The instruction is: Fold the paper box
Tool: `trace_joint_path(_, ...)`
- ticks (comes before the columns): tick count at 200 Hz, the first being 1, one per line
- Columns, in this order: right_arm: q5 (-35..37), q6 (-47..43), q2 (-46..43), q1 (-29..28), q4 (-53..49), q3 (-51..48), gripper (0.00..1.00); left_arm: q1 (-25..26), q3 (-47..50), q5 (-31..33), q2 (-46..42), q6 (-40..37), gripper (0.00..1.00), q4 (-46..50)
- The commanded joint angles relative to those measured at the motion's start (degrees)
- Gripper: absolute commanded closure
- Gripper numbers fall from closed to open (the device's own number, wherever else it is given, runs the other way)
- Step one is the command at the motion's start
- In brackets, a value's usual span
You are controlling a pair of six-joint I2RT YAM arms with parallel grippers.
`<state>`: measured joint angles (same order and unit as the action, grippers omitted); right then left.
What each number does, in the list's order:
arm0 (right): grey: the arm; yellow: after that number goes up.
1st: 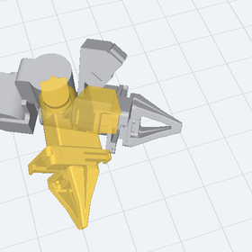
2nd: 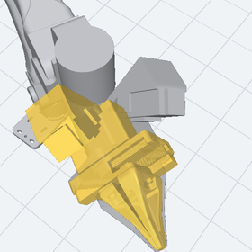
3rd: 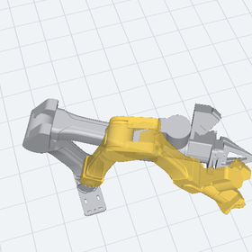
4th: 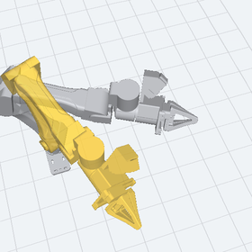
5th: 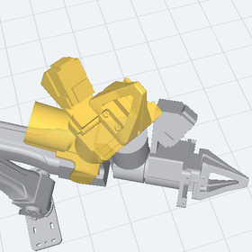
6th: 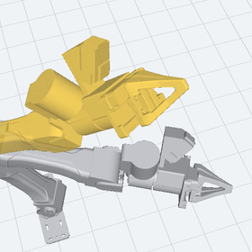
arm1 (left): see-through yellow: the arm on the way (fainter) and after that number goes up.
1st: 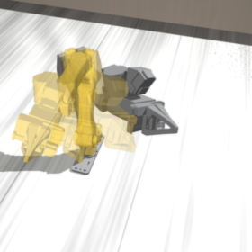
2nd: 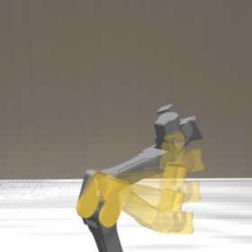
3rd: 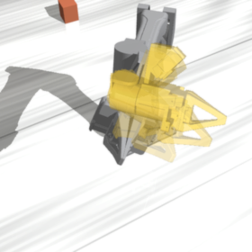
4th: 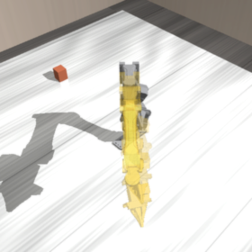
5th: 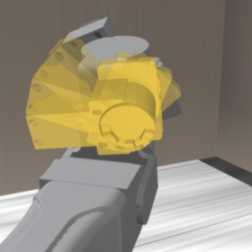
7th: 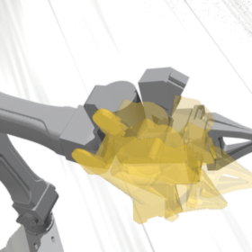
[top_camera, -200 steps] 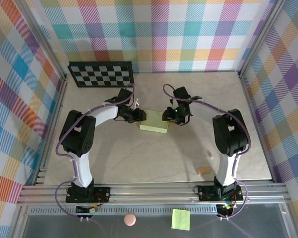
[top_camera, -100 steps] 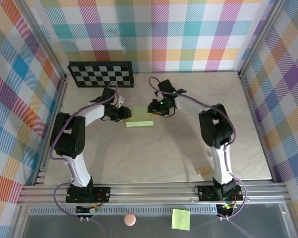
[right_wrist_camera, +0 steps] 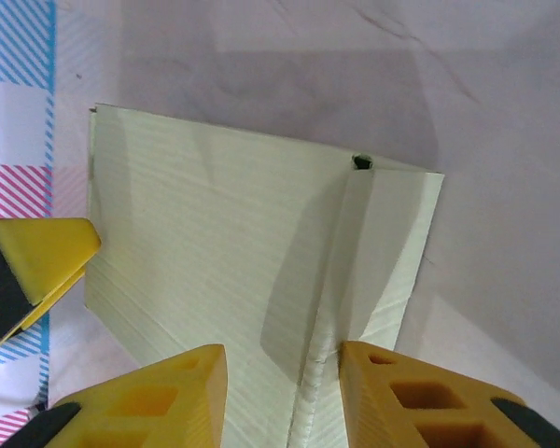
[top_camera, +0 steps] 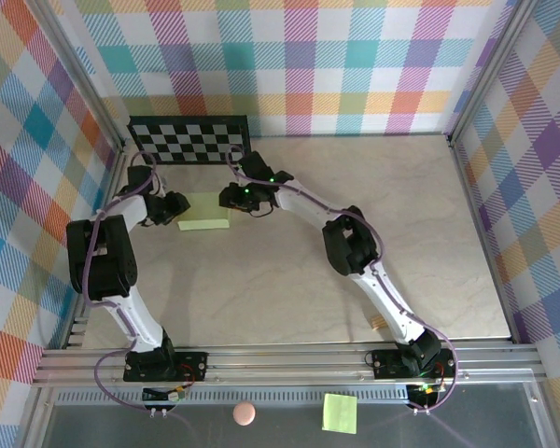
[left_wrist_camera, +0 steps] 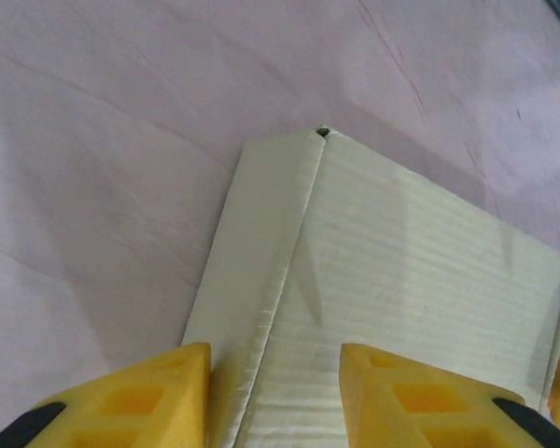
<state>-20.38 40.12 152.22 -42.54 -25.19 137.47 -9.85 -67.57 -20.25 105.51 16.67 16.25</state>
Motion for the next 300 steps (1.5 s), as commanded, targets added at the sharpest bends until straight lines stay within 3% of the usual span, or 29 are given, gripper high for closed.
trace_joint_path(1, -6.01, 3.41, 4.22, -3.85, 8.02, 7.05, 0.61, -0.01, -4.03, -8.7, 3.36, 0.56, 0.6, -2.72)
trace_joint_path(61, -1.83, 7.29, 12.93, -5.25, 21.26, 14.82, 0.55, -2.52, -10.98, -8.24, 10.46, 1.25, 0.59, -4.14)
trace_joint_path(152, 4.33, 5.94, 16.03, -4.94, 22.54, 16.66, 0.44, -3.49, -15.45, -4.9, 12.29, 2.47, 0.6, -1.03)
trace_joint_path(204, 4.83, 3.12, 12.73, -4.61, 18.78, 16.11, 0.34, -3.77, -16.91, -3.39, 10.35, 2.08, 0.6, 2.73)
trace_joint_path(264, 7.37, -5.59, 1.56, -2.46, 7.71, 8.03, 0.15, -4.04, -17.89, 1.15, 5.55, -1.68, 0.41, 7.08)
trace_joint_path(300, 9.51, -12.93, -9.32, -0.85, 5.4, -5.62, 0.03, -3.83, -12.38, 2.22, -0.21, -2.14, 0.32, 5.06)
